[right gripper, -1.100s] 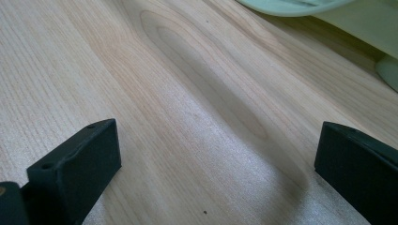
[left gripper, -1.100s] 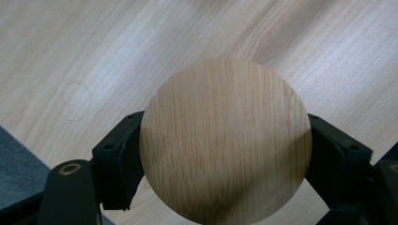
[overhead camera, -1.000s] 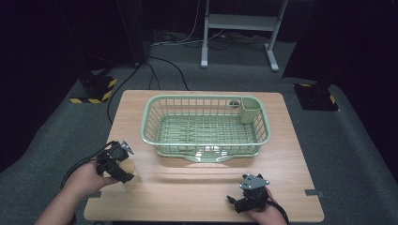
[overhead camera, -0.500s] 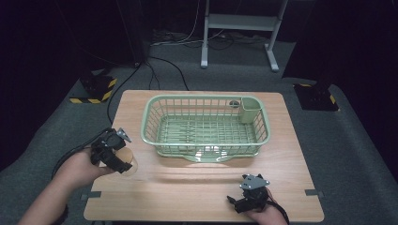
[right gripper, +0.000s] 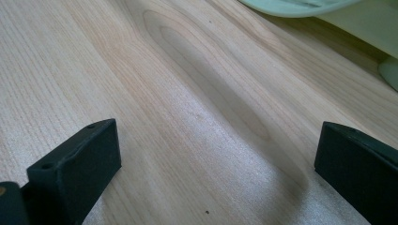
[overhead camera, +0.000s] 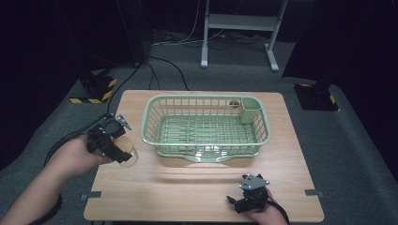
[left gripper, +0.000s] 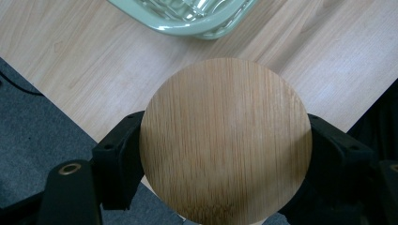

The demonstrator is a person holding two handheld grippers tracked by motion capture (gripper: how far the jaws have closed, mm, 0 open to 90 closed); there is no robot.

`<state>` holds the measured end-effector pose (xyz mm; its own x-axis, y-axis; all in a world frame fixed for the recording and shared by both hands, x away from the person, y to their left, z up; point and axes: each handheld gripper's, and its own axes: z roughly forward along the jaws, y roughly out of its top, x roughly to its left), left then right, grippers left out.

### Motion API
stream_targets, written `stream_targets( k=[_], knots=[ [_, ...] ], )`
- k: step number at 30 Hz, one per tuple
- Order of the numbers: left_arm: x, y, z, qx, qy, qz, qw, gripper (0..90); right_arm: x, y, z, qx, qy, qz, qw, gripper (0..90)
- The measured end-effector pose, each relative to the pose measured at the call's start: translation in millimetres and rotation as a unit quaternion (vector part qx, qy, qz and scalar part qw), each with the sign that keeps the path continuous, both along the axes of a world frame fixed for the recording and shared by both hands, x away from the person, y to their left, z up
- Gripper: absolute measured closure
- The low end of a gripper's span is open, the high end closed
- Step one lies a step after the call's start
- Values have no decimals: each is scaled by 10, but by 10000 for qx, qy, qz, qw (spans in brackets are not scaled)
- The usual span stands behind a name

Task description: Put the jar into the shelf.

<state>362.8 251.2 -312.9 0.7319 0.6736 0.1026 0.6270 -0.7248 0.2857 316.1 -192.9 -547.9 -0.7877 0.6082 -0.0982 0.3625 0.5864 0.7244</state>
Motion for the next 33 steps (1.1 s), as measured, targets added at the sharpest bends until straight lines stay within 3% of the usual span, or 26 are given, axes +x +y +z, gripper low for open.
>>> stream_targets(
  k=[6,12,24,33],
  knots=[
    [61,-50,70,-53,-18,1,10000,235,-2,1,0,1,-1,13,10000,3],
    [148,-171,170,49,-72,-98,9999,236,-5,1,0,0,-5,41,10000,3],
    [314,-431,333,11,-135,-254,9996,236,-22,7,0,-14,-53,118,9999,3],
    [533,-638,413,-30,-125,-297,9995,236,-12,2,0,-3,-13,77,10000,3]
  ],
)
